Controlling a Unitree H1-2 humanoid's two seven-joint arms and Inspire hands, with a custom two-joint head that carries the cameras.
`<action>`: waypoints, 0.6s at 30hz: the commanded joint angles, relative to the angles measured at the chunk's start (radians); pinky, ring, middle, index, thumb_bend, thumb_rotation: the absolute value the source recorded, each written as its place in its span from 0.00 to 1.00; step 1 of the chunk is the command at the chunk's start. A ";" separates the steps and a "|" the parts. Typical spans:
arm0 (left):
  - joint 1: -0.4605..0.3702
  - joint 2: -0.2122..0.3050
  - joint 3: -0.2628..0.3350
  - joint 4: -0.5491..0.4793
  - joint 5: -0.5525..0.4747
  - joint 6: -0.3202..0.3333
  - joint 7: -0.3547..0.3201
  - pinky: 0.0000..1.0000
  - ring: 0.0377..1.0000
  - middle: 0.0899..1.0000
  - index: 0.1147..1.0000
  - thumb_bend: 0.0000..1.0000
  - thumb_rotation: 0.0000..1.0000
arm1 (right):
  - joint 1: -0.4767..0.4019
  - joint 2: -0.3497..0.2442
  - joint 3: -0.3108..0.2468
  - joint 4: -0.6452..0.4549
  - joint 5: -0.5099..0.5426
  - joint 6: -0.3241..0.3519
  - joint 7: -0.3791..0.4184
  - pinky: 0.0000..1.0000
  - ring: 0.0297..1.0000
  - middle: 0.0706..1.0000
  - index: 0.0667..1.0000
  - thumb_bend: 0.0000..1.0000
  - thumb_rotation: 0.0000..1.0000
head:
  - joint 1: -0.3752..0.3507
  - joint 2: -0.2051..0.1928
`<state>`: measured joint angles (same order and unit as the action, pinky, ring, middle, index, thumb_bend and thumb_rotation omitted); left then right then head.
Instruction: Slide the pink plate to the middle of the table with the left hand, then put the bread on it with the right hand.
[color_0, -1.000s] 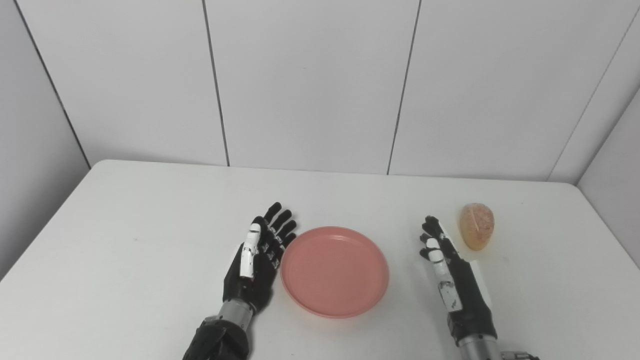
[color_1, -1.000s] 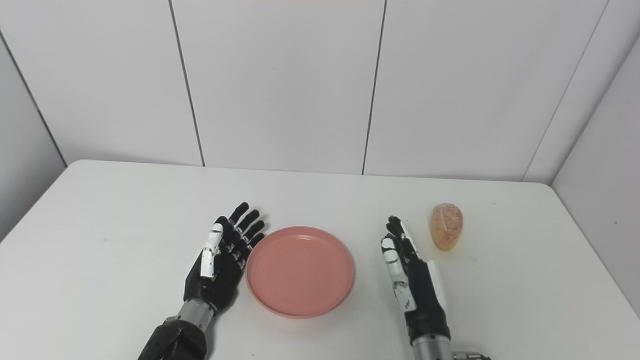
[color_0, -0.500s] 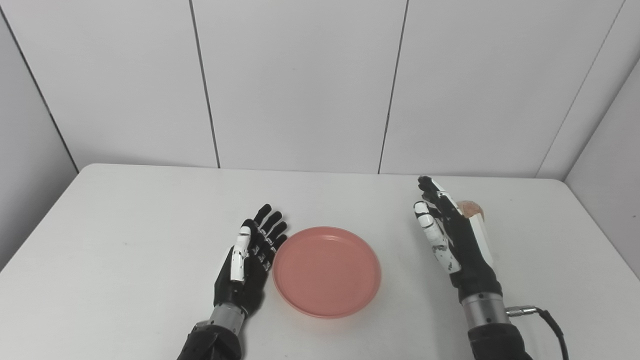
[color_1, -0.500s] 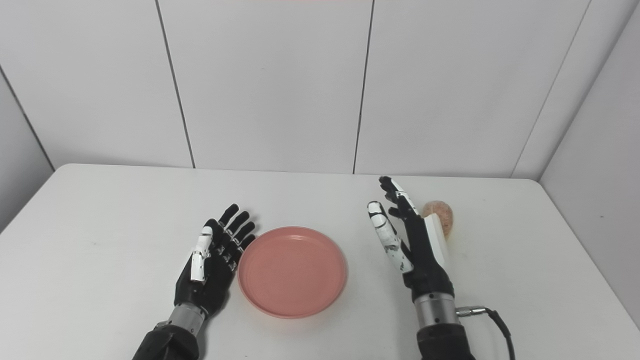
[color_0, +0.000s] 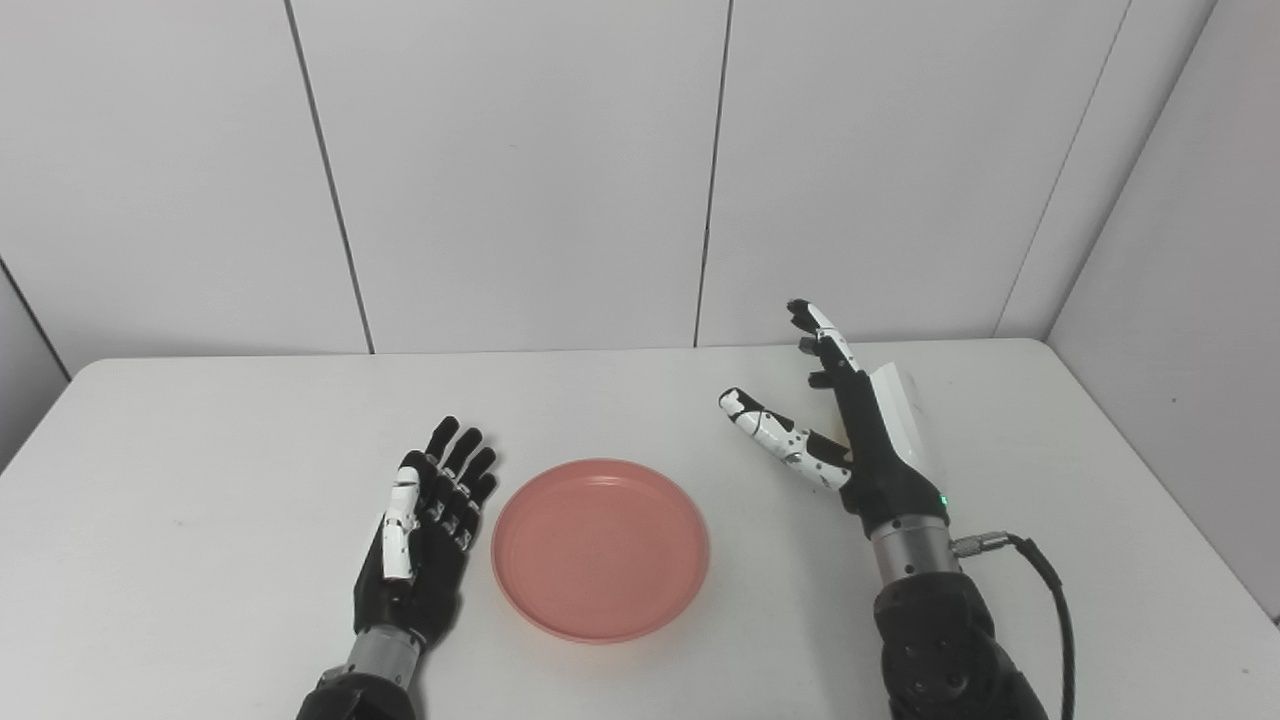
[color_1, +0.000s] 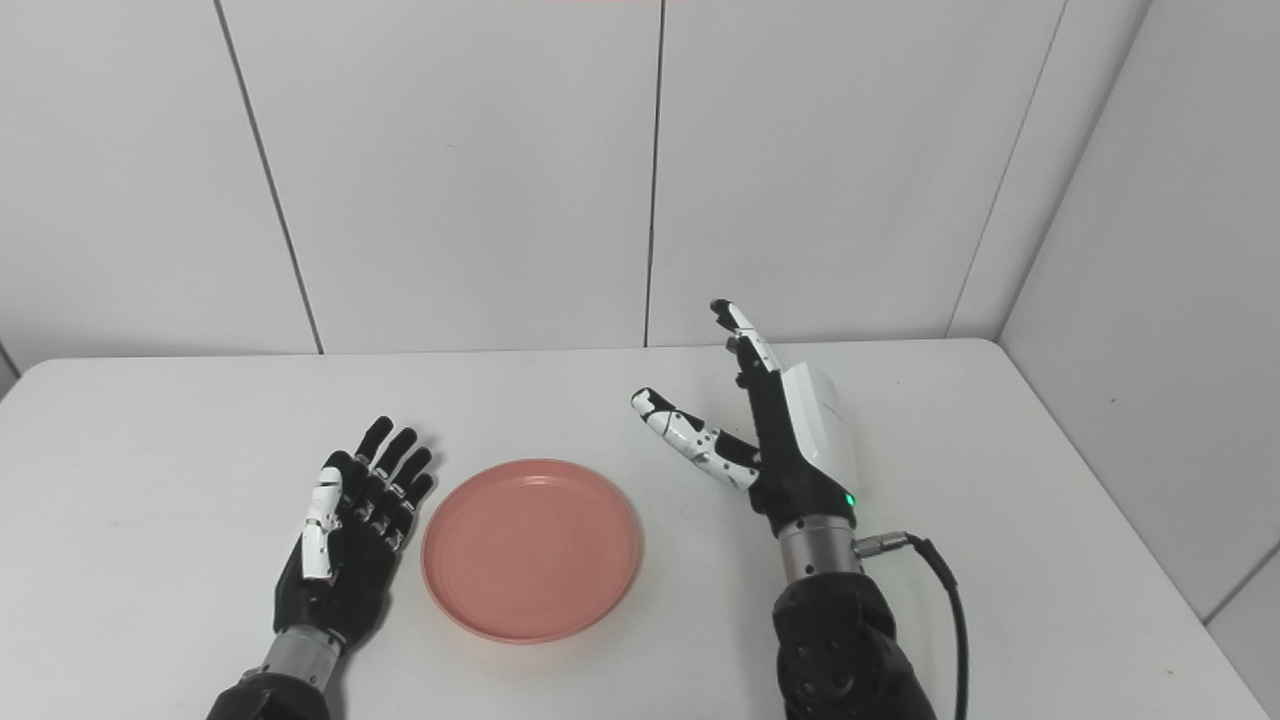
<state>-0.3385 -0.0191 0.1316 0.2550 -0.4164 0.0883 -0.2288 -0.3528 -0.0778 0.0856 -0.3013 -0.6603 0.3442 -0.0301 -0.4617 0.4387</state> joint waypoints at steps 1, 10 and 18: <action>0.045 0.012 0.016 0.059 -0.014 0.016 -0.004 0.99 0.95 0.95 0.94 0.32 1.00 | -0.053 -0.013 -0.008 -0.031 -0.037 0.018 -0.014 0.76 0.86 0.90 0.91 0.69 0.64 | -0.010 -0.005; 0.040 0.022 0.023 0.065 -0.035 0.025 -0.017 1.00 0.97 0.97 0.96 0.30 1.00 | -0.089 -0.037 -0.027 -0.012 -0.135 0.076 -0.013 0.75 0.87 0.91 0.93 0.74 0.50 | -0.035 -0.011; 0.033 0.029 0.029 0.069 -0.052 0.039 -0.011 1.00 0.97 0.97 0.97 0.29 1.00 | -0.118 -0.047 -0.057 0.058 -0.247 0.125 -0.007 0.74 0.88 0.93 0.95 0.81 0.63 | -0.056 -0.008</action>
<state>-0.3528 -0.0053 0.1469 0.2718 -0.4693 0.0970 -0.2419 -0.4306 -0.1180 0.0415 -0.2400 -0.8852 0.4665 -0.0309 -0.5170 0.4295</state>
